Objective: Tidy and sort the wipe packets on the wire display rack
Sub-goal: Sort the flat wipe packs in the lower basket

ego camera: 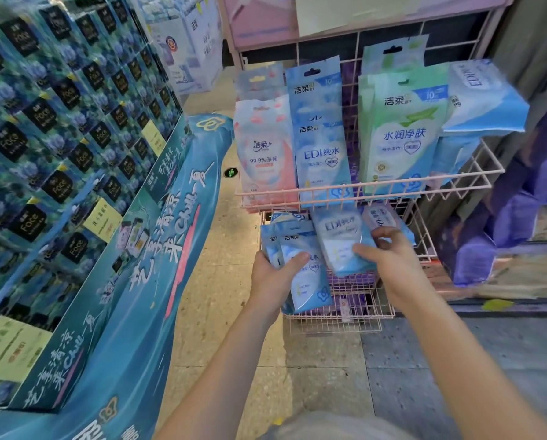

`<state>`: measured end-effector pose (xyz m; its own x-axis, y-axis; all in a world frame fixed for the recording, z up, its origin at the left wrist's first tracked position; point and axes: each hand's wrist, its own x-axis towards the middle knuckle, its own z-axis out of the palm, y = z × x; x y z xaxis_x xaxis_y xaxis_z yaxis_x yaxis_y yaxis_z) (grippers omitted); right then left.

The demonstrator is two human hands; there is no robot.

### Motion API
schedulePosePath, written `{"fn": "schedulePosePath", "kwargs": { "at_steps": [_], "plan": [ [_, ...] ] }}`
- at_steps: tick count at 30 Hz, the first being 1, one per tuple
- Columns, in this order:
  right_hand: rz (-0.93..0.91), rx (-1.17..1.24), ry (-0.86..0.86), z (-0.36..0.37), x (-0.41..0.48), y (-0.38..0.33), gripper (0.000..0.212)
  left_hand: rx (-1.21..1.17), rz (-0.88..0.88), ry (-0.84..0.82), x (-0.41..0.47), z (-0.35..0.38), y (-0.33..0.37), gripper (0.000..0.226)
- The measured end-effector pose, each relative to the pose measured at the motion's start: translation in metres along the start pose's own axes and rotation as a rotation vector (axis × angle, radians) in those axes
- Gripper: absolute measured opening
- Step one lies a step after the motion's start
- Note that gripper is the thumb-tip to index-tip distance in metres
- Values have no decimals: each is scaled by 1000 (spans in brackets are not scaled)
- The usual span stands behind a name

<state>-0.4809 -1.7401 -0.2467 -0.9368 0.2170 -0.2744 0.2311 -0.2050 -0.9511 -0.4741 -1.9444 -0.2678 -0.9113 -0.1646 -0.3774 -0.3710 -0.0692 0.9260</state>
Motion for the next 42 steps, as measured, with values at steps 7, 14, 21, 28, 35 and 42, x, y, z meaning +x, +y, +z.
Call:
{"fn": "schedulePosePath", "kwargs": {
  "at_steps": [7, 14, 21, 28, 35, 42],
  "plan": [
    [124, -126, -178, -8, -36, 33, 38, -37, 64, -163, -7, 7, 3, 28],
    [78, -211, -222, -2, -59, 23, 23, -11, 118, -63, -30, 28, 9, 41],
    [-15, -77, -337, -7, -87, -13, 27, 113, 258, -113, -78, 26, 42, 56],
    [-302, 8, -492, -4, -101, -74, 37, 202, 638, -192, -109, 13, 101, 65],
    [-690, -230, -302, 21, -79, -155, 61, 43, 886, -209, -77, 26, 186, 61],
    [-725, -487, -97, 50, -35, -154, 73, 270, 763, -27, -39, 34, 199, 50]
  ]
}}
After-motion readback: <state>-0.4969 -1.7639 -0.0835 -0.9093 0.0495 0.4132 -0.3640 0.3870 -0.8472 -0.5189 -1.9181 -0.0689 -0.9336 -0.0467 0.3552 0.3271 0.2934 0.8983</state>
